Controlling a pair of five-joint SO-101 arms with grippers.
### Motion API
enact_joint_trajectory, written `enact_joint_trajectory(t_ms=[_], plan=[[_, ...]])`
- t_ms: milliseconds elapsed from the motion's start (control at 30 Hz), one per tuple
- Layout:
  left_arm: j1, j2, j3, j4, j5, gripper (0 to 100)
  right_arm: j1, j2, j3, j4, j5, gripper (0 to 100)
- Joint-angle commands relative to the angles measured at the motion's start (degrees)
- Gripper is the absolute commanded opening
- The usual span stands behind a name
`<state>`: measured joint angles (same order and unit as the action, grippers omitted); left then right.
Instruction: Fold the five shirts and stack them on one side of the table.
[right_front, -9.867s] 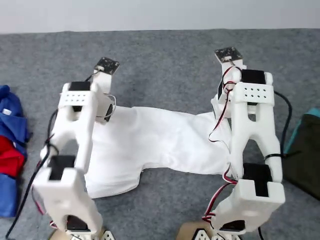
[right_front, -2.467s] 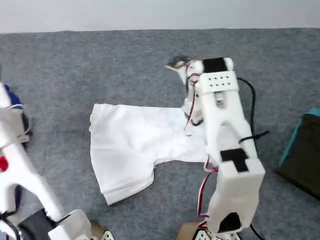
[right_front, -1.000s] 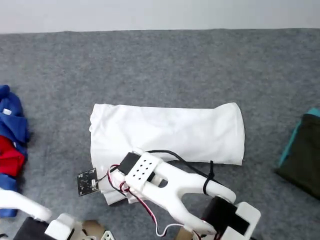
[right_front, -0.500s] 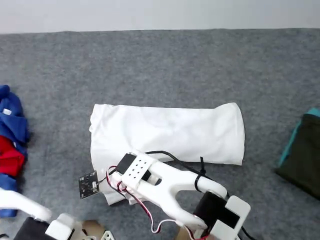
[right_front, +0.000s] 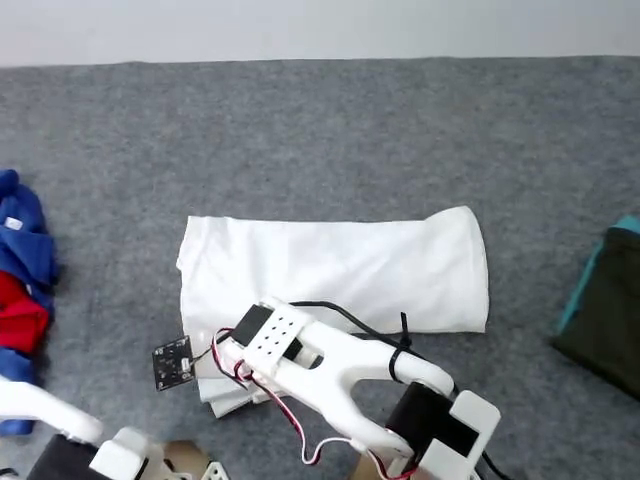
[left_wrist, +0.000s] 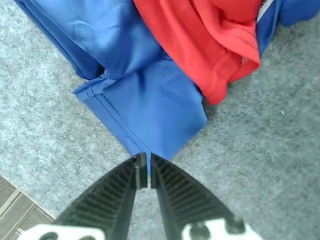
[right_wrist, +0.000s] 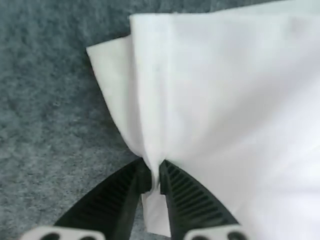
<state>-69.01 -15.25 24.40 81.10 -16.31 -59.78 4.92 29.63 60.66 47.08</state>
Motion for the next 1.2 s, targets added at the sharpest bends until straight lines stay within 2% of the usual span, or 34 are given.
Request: enact_joint_trajectory(t_ms=[0,433,533,733,1000,1167], plan=[[-0.26,-2.46,-0.4,-1.05,-0.7,2,-0.4,0.04,-1.76,-0.4,0.44,1.0],[0.18,-2.46,-0.4,-1.05,-0.7,2,10.95,0.13,-14.15,-1.19,0.0,1.0],[0.26,-2.46,-0.4,-1.05,-0.7,2,12.7,0.66,-17.49,-1.27,-2.29,1.0],[0.26,-2.46,-0.48,-1.05,-0.7,2,16.57,8.31,-27.87,-0.4,-5.71,1.0],[0.26,-2.46,-0.4,-1.05,-0.7,2,18.59,20.0,-43.08,7.78,-7.65,1.3],[0.26,-2.46,-0.31,-1.05,-0.7,2,20.88,23.43,-48.7,10.42,-10.64,11.6]])
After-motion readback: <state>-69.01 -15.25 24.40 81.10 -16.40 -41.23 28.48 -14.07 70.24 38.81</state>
